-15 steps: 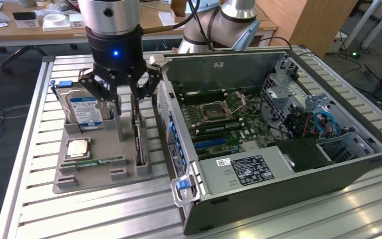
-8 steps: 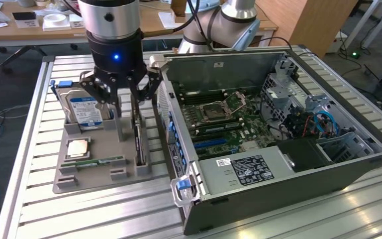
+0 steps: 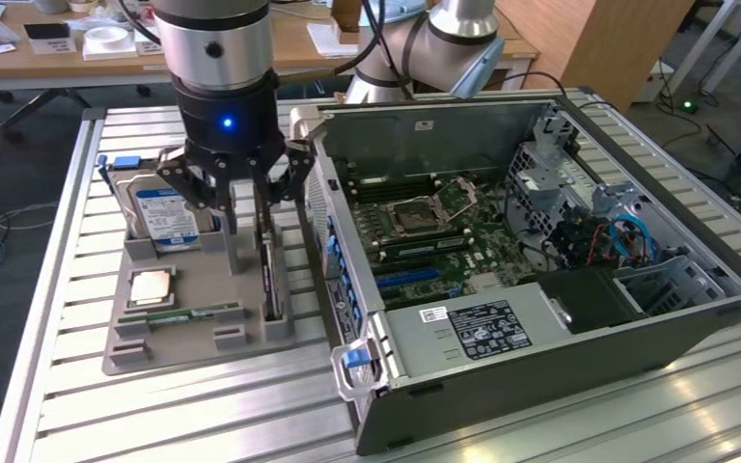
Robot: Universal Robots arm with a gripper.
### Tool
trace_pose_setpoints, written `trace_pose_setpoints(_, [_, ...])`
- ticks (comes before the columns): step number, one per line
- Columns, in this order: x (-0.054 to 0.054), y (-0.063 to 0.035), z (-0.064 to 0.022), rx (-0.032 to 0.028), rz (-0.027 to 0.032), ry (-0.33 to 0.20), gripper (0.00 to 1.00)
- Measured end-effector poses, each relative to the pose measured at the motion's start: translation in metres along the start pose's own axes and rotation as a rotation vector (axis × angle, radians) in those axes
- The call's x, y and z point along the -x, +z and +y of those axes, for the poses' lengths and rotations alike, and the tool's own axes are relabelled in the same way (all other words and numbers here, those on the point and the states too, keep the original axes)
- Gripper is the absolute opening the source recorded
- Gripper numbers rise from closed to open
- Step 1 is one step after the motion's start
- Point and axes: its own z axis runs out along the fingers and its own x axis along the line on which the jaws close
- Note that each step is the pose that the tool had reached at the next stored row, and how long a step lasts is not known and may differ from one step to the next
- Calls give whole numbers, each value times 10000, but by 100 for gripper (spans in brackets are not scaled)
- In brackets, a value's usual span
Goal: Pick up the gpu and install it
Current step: 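Pick up the gpu and move the gpu toward the slot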
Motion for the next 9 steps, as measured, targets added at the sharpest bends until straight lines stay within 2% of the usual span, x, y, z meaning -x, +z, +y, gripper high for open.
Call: trace_pose_setpoints(9, [-3, 130, -3, -1, 1, 0, 42])
